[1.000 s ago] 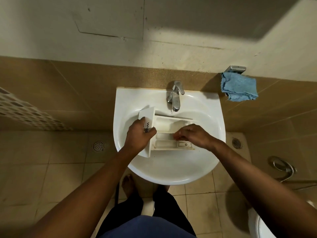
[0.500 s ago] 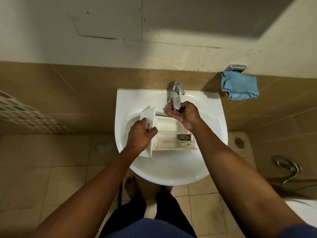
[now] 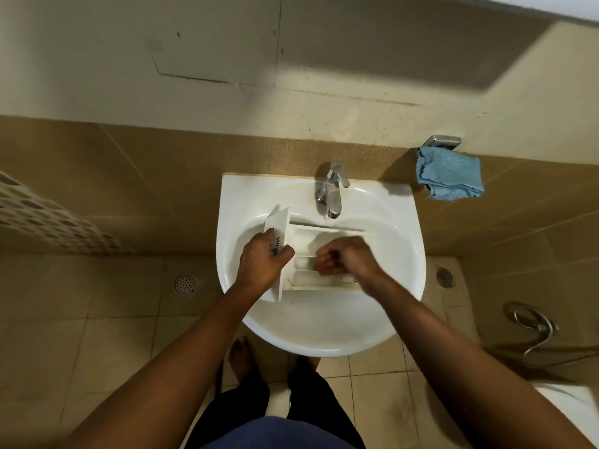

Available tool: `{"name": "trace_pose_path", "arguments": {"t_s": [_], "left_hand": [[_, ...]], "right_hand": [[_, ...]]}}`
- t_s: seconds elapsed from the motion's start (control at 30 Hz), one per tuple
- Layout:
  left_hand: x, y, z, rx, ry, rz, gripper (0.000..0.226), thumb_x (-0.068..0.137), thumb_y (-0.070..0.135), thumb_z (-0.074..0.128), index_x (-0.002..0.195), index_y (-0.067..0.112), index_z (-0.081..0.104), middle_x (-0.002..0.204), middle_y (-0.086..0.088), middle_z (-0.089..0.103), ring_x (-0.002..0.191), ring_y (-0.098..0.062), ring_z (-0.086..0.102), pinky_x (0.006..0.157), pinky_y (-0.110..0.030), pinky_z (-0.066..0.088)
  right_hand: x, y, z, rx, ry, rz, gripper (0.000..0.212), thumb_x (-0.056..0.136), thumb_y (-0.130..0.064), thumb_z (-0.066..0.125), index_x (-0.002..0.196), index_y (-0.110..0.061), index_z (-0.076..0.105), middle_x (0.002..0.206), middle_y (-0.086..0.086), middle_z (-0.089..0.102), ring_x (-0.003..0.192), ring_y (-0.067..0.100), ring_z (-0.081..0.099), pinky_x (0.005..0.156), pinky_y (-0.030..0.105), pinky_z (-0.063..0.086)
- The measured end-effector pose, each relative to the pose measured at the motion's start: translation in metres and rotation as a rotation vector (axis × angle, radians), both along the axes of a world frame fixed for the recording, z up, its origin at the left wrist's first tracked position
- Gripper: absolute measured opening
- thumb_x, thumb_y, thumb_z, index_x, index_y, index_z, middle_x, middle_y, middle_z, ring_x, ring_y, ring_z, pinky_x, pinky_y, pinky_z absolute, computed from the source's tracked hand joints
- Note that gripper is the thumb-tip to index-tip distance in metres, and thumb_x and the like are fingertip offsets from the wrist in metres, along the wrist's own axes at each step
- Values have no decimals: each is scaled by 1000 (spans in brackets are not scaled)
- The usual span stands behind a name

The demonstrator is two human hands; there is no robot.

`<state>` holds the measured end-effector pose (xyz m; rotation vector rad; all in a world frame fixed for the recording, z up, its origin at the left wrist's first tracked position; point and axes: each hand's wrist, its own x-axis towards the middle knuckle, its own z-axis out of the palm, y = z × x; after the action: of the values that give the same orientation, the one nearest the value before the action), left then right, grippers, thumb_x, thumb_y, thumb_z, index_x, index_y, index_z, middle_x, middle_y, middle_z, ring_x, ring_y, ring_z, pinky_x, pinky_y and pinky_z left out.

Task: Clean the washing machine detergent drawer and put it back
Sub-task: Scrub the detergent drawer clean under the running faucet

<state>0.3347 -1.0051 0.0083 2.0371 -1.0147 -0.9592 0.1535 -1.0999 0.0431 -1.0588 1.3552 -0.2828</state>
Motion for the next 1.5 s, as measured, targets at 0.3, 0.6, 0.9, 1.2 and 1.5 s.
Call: {"name": "trace_pose_path", "arguments": {"t_s": [0.3, 0.6, 0.9, 1.2, 1.5], "left_hand": [[8, 2, -2, -28, 63, -14, 26, 79, 46, 55, 74, 21, 50, 73, 1, 58, 73, -23, 60, 68, -36, 46], [1, 0, -5, -4, 151, 37, 34, 87, 40, 65, 101, 9, 66, 96, -7, 70, 92, -28, 69, 83, -48, 58], [16, -1, -5, 24, 310, 25, 62, 71, 56, 58, 106, 4, 65, 97, -18, 67, 93, -40, 70, 75, -55, 63], [14, -3, -7, 67, 294, 51, 29, 91, 37, 66, 108, 13, 70, 101, -8, 71, 96, -30, 71, 78, -57, 63], [20, 0, -10, 63, 322, 83, 28, 95, 31, 62, 111, 8, 69, 102, -16, 70, 93, -36, 73, 68, -58, 64]], "right_hand": [[-51, 35, -10, -918, 305, 709, 19, 89, -14, 58, 95, -14, 76, 92, 0, 73, 81, 16, 67, 72, 25, 50], [-36, 62, -28, -763, 734, 976, 66, 79, -46, 52, 136, -13, 57, 134, 10, 65, 123, 31, 62, 115, 49, 39], [16, -28, 27, -55, -67, -451, 21, 93, -4, 53, 87, 3, 72, 74, 19, 70, 61, 29, 67, 61, 35, 60], [44, -73, -7, 144, -218, -572, 37, 100, -17, 44, 114, 11, 63, 95, 28, 73, 85, 45, 74, 76, 47, 64], [44, -74, 8, 259, -161, -339, 44, 101, -10, 25, 105, 9, 64, 71, 20, 74, 61, 30, 76, 50, 34, 61]]}}
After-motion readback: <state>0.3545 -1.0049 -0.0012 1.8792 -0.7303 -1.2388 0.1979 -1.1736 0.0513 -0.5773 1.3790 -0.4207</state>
